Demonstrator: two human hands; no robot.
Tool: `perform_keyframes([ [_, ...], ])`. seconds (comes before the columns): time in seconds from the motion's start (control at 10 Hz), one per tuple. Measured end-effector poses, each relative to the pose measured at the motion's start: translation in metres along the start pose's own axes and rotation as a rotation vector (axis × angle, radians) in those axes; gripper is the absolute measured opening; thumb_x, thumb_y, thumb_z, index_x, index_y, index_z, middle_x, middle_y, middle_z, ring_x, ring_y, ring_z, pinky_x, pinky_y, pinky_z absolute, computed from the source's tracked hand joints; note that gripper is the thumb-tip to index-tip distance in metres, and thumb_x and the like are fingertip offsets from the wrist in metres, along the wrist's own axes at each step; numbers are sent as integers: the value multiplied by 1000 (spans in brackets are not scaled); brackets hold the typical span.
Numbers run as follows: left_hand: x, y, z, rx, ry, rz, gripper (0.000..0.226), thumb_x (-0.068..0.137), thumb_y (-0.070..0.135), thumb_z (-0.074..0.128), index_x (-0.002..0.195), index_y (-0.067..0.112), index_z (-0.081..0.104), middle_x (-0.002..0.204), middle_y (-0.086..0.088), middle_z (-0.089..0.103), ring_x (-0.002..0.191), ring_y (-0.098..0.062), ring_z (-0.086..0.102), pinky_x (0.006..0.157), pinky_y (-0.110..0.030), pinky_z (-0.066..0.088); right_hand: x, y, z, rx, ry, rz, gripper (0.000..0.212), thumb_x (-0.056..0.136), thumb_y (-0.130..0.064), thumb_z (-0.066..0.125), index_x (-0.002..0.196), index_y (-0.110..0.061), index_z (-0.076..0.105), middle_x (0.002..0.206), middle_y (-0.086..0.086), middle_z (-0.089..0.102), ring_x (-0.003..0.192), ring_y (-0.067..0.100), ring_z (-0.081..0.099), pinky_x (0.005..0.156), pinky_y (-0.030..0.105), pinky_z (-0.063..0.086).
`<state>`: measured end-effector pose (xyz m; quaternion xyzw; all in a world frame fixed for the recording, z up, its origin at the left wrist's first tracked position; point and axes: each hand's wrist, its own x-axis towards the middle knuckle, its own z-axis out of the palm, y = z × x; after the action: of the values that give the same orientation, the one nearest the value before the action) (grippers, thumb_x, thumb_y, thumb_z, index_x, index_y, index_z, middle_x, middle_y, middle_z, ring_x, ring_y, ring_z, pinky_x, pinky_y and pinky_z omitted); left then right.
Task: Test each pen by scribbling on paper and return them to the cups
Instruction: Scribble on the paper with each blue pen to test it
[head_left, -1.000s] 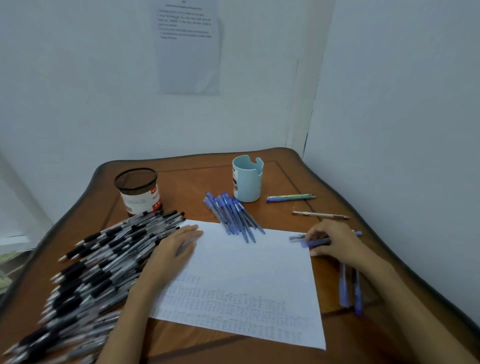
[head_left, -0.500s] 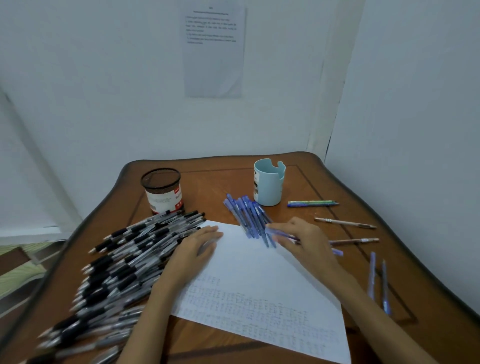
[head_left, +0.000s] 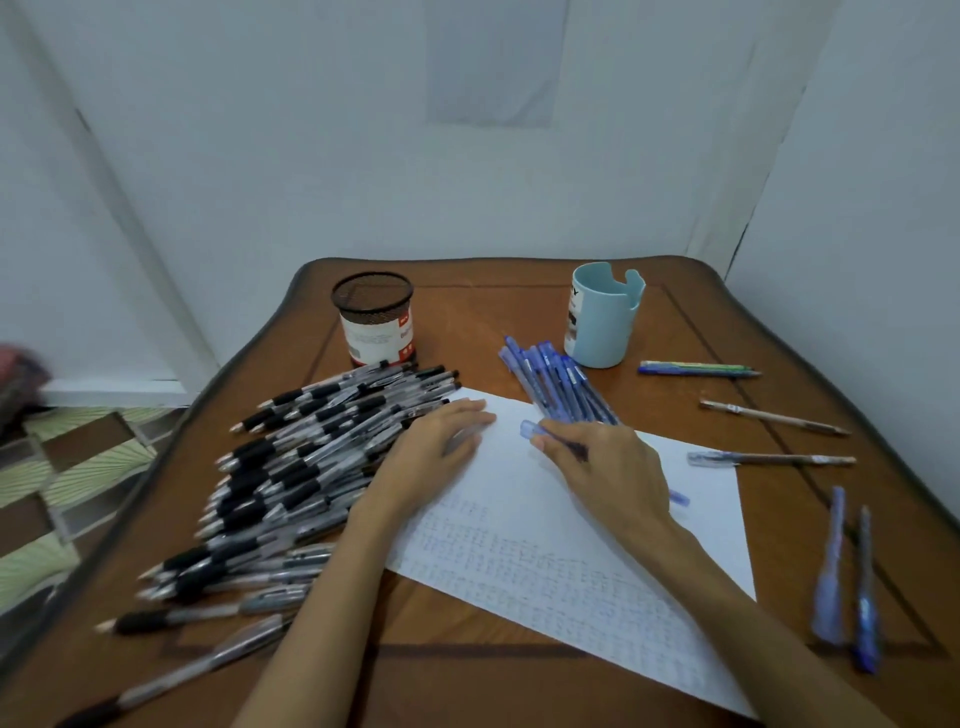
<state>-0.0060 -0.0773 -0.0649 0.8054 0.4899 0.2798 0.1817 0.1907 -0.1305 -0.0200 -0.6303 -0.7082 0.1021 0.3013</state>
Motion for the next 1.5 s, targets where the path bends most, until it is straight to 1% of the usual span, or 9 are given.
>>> perform_keyframes([
  [0.3, -2, 2, -1, -15, -6, -15, 33, 96, 13, 48, 126, 20, 59, 141, 7, 48, 129, -6, 41, 104, -19, 29, 10, 9, -22, -227, -408, 158, 61, 91, -58, 34, 146, -32, 27, 140, 7, 50, 126, 25, 48, 102, 38, 38],
  [0.5, -1, 2, -1, -16, -10, -15, 33, 96, 13, 48, 127, 19, 59, 140, 6, 48, 129, -7, 42, 106, -22, 31, 11, 32, -40, 198, -473, 183, 21, 90, -15, 61, 99, -27, 47, 79, 7, 68, 55, 13, 62, 46, 19, 43],
  [0.6, -1, 2, -1, -16, -8, -18, 33, 96, 14, 48, 127, 20, 59, 140, 6, 48, 129, -7, 42, 106, -24, 32, 14, 44, -54, 397, -415, 204, 13, 92, -8, 55, 86, -18, 62, 87, 7, 68, 62, 13, 62, 48, 16, 46],
  [0.8, -2, 3, -2, -15, 0, -24, 33, 96, 13, 49, 126, 20, 59, 140, 6, 49, 128, -6, 43, 106, -25, 34, 20, 50, -54, 1835, -485, 402, 53, 60, 7, 82, 109, -8, 71, 111, 15, 67, 81, 15, 68, 65, 20, 56],
  [0.9, -3, 4, -2, -9, 1, -27, 33, 96, 14, 49, 127, 19, 59, 140, 6, 49, 129, -6, 43, 105, -21, 32, 15, 25, -22, 1841, -366, 310, 60, 43, -14, 95, 100, -16, 75, 102, 8, 72, 76, 10, 69, 55, 20, 55],
  [1.0, -3, 5, -1, -13, 12, -31, 33, 95, 12, 50, 126, 18, 60, 140, 5, 49, 129, -7, 43, 103, -17, 30, 8, -14, -2, 1375, -364, 318, 37, 52, -54, 80, 54, -21, 63, 43, -1, 48, 35, 4, 40, 33, 15, 31],
  [1.1, -1, 3, 0, -37, -1, -24, 32, 95, 13, 50, 124, 20, 61, 139, 5, 51, 127, -7, 45, 106, -25, 35, 11, -30, 15, 1119, -453, 209, 52, 84, -54, 43, 48, -18, 55, 34, -2, 29, 31, 7, 23, 35, 17, 22],
  [1.2, -2, 3, -2, -66, -12, -7, 34, 93, 10, 52, 123, 22, 62, 137, 4, 52, 126, -8, 46, 103, -31, 40, 8, -31, 29, 1205, -493, 188, 38, 97, -32, 40, 75, -11, 63, 45, 3, 48, 38, 10, 41, 37, 18, 35],
  [1.5, -1, 1, -1, -57, -4, -24, 32, 94, 21, 52, 124, 18, 61, 139, 4, 50, 128, -9, 44, 105, -29, 37, -1, -25, 44, 848, -235, 18, 51, 81, -30, 68, 41, -8, 49, 35, -6, 45, 37, 3, 40, 50, 11, 36],
])
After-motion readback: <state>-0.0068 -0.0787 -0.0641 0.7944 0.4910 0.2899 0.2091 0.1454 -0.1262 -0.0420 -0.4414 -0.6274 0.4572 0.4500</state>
